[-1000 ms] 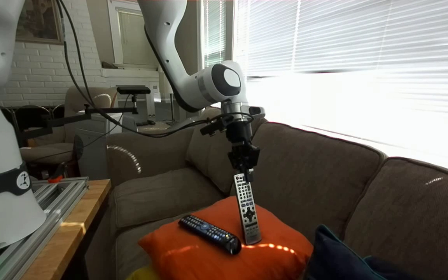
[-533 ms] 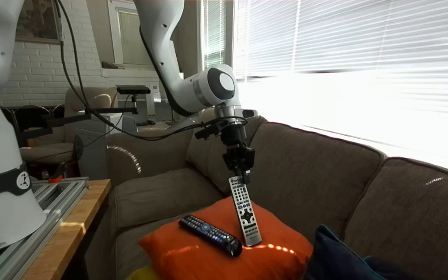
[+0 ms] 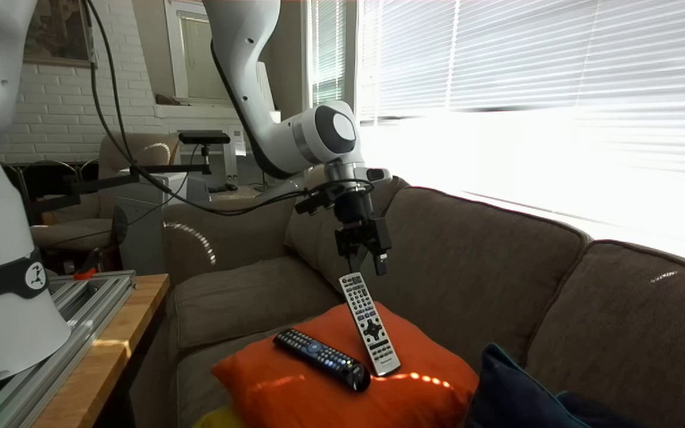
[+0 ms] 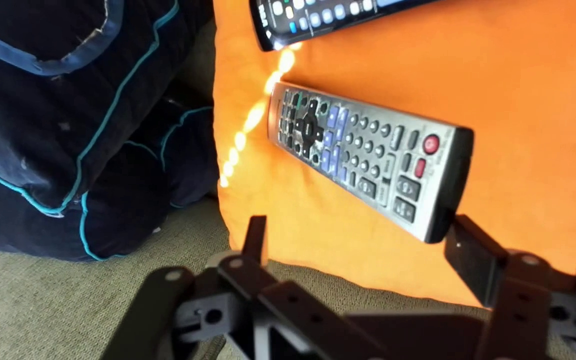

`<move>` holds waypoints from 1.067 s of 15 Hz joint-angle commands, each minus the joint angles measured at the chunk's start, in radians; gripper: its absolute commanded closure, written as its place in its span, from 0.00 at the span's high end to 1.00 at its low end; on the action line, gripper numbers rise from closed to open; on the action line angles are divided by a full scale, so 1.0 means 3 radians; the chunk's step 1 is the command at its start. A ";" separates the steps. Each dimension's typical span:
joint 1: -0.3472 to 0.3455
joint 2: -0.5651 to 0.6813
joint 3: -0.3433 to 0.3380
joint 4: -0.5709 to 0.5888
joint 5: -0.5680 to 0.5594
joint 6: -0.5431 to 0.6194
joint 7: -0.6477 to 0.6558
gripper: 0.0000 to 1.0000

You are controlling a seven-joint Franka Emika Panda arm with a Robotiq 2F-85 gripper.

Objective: Pick up the remote behind the black cushion and place it on the orange cushion

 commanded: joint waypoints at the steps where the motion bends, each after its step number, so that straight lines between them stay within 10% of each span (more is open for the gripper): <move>1: -0.0059 -0.0209 0.0066 -0.0170 0.0059 0.0062 0.0012 1.00; 9: -0.0501 -0.0778 0.0413 -0.0123 0.1784 -0.0627 -0.0767 1.00; 16: -0.0808 -0.1265 0.0265 -0.0118 0.2182 -0.1424 -0.1116 1.00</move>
